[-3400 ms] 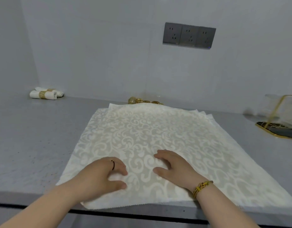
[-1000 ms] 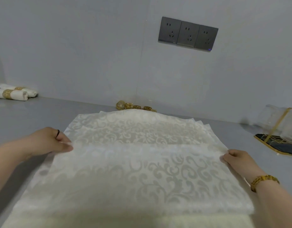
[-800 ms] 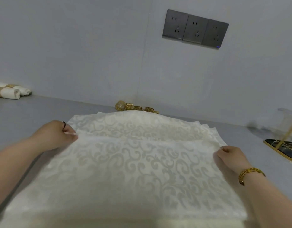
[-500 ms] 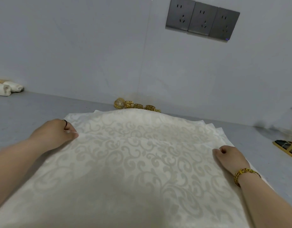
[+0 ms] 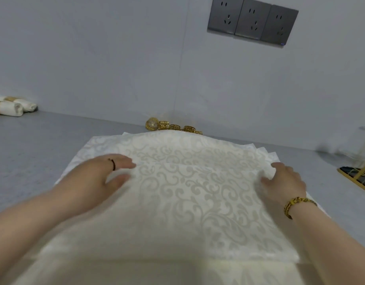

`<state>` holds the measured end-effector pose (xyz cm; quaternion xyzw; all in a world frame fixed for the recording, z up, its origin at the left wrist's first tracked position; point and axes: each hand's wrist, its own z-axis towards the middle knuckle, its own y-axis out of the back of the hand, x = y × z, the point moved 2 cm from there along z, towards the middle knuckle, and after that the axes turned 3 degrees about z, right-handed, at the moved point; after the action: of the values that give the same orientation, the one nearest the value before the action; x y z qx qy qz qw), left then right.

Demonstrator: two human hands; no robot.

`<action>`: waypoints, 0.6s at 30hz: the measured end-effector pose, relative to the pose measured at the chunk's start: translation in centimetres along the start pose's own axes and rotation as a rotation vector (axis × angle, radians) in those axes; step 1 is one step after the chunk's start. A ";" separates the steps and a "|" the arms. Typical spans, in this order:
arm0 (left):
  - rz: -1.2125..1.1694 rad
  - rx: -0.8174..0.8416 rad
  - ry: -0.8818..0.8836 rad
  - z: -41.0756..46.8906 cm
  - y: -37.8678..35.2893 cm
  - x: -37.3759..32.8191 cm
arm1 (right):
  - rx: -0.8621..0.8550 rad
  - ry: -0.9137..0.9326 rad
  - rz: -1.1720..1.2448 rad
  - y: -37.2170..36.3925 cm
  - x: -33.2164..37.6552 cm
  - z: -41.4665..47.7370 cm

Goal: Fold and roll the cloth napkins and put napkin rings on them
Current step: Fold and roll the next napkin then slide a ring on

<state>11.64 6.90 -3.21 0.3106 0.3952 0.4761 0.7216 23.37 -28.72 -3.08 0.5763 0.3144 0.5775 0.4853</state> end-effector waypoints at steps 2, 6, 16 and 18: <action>0.057 0.092 -0.227 -2.5 -0.4 -3.9 | -0.012 0.183 0.091 -0.5 1.8 -3.2; 0.234 0.327 -0.312 -5.7 -3.5 -7.7 | -0.125 0.689 0.148 -1.7 6.4 -11.9; 0.141 0.573 -0.250 -6.3 -4.6 -9.3 | 0.520 0.857 -0.057 -3.2 5.2 -17.4; 0.135 0.566 -0.233 -6.3 -4.6 -9.3 | 0.475 0.841 -0.072 -2.8 3.6 -16.8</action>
<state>6.08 -2.95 -7.59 0.5773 0.4052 0.3552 0.6134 8.11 -21.14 -6.68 0.3765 0.6263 0.6555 0.1906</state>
